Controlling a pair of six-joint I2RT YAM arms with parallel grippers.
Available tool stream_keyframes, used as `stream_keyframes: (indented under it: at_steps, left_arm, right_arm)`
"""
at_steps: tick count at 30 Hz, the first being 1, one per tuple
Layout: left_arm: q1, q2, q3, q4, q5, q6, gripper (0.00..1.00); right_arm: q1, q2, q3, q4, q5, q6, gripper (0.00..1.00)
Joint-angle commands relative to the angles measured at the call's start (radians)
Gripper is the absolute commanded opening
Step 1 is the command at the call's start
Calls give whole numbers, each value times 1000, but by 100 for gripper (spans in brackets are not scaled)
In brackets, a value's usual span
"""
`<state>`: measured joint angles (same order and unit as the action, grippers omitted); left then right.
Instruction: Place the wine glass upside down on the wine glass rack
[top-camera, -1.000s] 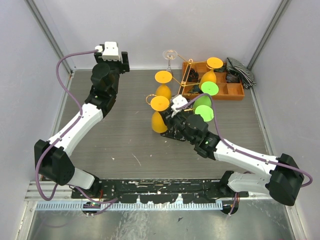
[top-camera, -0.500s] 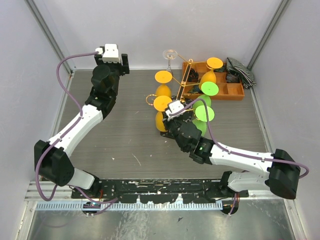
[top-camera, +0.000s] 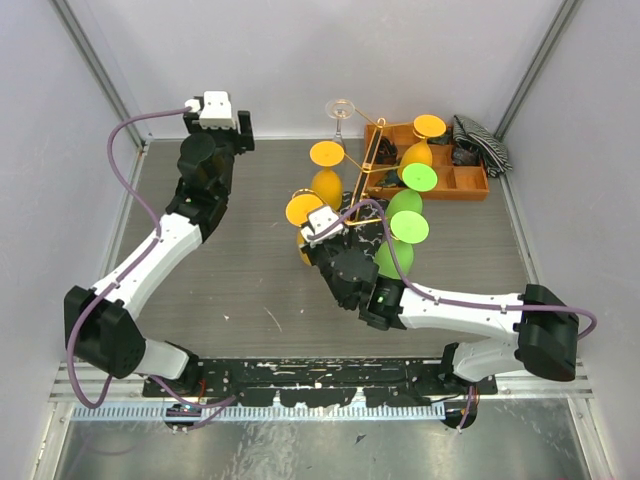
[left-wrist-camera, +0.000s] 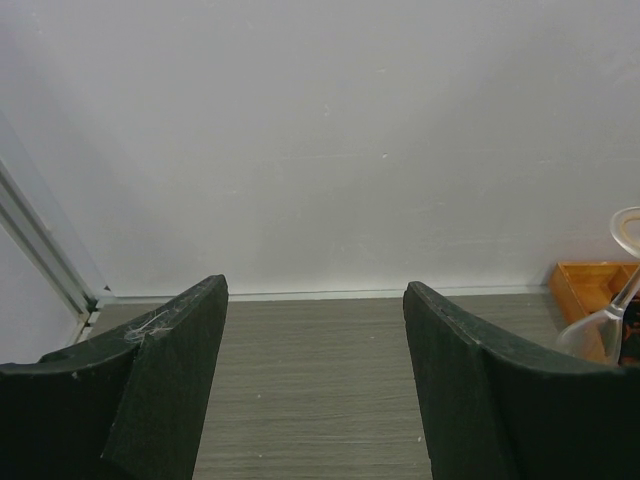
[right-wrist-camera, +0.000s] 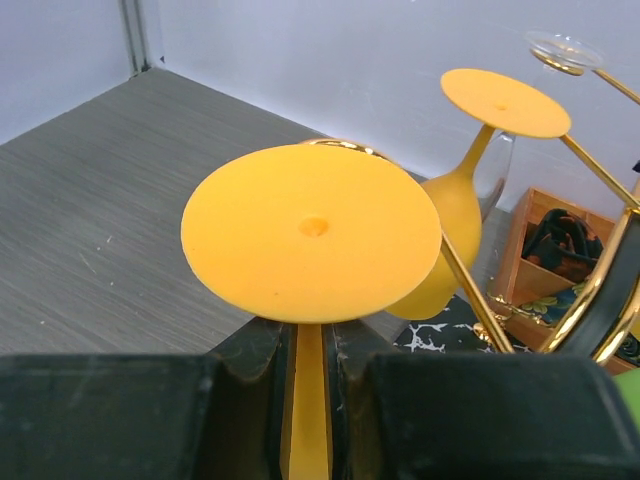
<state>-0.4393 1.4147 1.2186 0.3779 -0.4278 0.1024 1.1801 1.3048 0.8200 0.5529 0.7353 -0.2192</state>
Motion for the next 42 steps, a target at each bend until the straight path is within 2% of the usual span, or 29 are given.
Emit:
stream_keyframes:
  at_steps: [1,7,18,34,42]
  left_arm:
    - [11,-40,-18,40,2,-10,78]
    - [16,-43,-20,40,6,-14,78]
    - [25,-49,-28,40,12,-17,78]
    - [49,-70,-52,43,9,-24,78]
    - [54,-74,-62,49,11,-27,78]
  right_arm:
    - [-4,-10,57,70,50,-1,1]
    - [-8,-42,37,87,76,24,1]
    - [-114,-27,102,-37,3,185,1]
    - [-138,84,177,-63,-149,159,1]
    - [-148,105,139,29,-236,87,1]
